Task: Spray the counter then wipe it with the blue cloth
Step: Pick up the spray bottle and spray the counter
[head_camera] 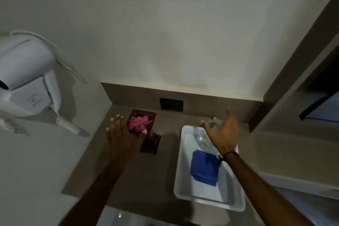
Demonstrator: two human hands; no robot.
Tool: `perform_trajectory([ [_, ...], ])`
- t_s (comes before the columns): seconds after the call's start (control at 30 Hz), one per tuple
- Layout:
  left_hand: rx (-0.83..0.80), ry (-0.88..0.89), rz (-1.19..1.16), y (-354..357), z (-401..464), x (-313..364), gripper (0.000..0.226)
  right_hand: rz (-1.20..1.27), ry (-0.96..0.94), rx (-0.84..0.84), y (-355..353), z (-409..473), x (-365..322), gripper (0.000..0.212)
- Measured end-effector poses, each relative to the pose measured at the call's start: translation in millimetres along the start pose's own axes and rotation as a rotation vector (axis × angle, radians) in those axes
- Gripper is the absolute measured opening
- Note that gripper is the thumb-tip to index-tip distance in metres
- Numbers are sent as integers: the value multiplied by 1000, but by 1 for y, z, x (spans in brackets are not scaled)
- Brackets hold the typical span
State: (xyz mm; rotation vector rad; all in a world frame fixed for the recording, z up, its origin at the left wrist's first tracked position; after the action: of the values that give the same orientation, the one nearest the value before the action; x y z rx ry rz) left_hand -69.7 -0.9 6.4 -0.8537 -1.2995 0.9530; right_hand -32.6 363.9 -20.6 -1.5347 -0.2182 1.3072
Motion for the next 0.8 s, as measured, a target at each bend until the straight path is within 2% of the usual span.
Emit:
perform_trajectory([
  [0.07,-29,-47,23,5,-4,-3,109,169,149,-36,13,-4,15,109],
  [0.13,-81,-79,21,15,-6,-8,111,297,232,-108,31,-11,24,98],
  [0.23,-94,-112,-48,24,-6,-11,110,467,269,-104,50,-8,28,59],
  [0.3,-81,-128,-78,25,-7,-11,108,521,293,-90,57,-7,28,42],
  [0.43,-60,-154,-109,24,-7,-8,105,508,344,-84,67,0,30,47],
  [0.5,-68,-157,-112,23,-7,-6,106,407,299,-121,67,5,22,56],
  [0.57,-77,-159,-115,22,-6,-5,105,216,158,-192,69,3,4,61],
  [0.67,-87,-167,-120,22,-6,-5,105,91,-113,-256,83,-10,-40,43],
  [0.8,-110,-181,-114,22,-6,-4,108,17,-211,-359,110,-30,-84,45],
])
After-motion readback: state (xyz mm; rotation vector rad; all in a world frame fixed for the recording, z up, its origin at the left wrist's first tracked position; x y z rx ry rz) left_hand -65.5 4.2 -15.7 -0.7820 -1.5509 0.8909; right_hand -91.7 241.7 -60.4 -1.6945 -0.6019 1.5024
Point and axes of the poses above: each hand's wrist, its own z-axis towards the middle knuckle, its own y-axis out of the palm, x = y × z, the point moved 7 cm from there along z, towards the middle knuckle, and after that the axes turned 7 degrees about -z, right-handed, at the moved point
